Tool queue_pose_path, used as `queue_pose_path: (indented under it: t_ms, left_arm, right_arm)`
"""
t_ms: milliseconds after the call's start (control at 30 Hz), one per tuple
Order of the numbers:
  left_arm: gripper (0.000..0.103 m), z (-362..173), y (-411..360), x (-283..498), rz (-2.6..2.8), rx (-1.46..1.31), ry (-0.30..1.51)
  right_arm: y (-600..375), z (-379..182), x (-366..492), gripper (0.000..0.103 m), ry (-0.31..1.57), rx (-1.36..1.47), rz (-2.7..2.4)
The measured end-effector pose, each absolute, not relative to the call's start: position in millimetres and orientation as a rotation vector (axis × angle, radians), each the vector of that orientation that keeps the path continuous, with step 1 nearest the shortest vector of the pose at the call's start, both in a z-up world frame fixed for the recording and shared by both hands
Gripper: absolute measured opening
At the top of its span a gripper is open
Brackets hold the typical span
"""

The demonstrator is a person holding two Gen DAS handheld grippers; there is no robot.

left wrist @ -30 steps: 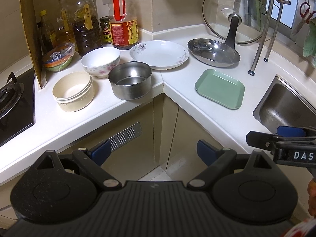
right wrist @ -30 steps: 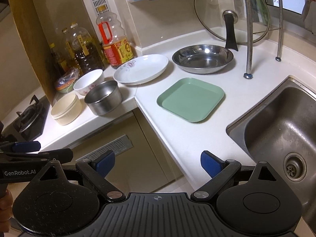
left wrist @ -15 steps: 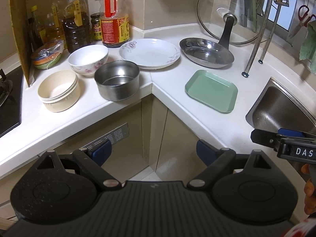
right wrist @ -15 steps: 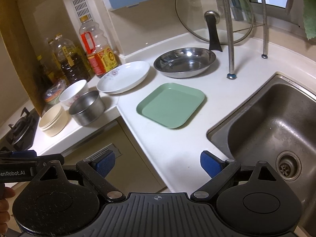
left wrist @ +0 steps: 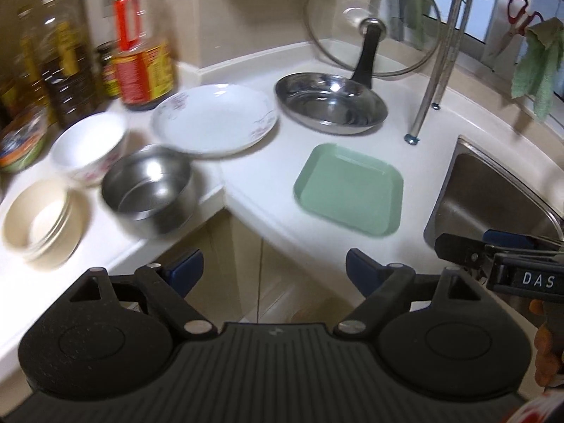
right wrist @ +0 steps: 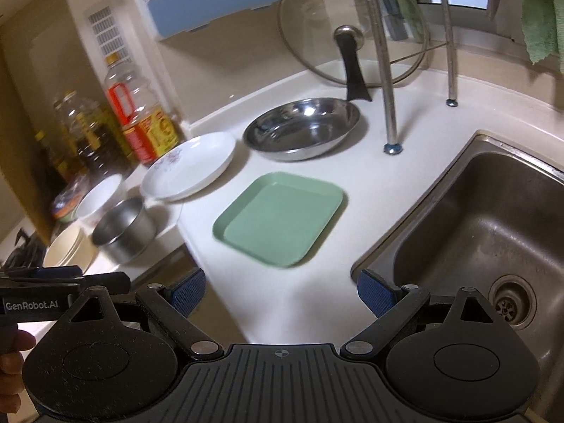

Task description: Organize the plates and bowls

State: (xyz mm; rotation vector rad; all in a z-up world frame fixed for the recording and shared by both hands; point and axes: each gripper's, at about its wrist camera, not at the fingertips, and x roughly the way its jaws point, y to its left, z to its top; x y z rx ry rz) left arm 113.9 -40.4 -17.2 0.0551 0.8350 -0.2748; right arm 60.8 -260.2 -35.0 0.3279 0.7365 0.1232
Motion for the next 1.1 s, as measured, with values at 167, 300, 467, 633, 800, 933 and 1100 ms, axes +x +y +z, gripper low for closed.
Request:
queue_pose_path:
  t_ms: [167,300,467,633,800,933,1100]
  left_arm:
    - [0.085,-18,-46,158,-0.352,0.082,0.830]
    - [0.083,-17,-50,188,-0.394,0.104,0.823]
    - [0.081,-14,-51,223,-0.441,0.128,0.822]
    - [0.075,-12,-55,259,-0.473,0.146,0.822]
    - [0.073,-9,-60,289,-0.502,0.169,0.806]
    - [0.072,-9,-65,314,-0.517,0.172,0.808]
    - [0.067,-13,-73,342,-0.537,0.171,0.827]
  right_arm:
    - [-263,-35,89,0.093,0.714,0.356,0.058]
    - [-263,-35,112,0.093,0.694,0.371,0.008]
    - [-261,-35,134,0.092,0.676,0.385,-0.036]
    - [-262,-37,159,0.082,0.659,0.392,-0.083]
    - [-267,-36,187,0.079,0.627,0.389,-0.136]
    - [-271,-38,209,0.075,0.611,0.389,-0.168]
    - [-278,-46,232,0.071,0.612,0.383,-0.199]
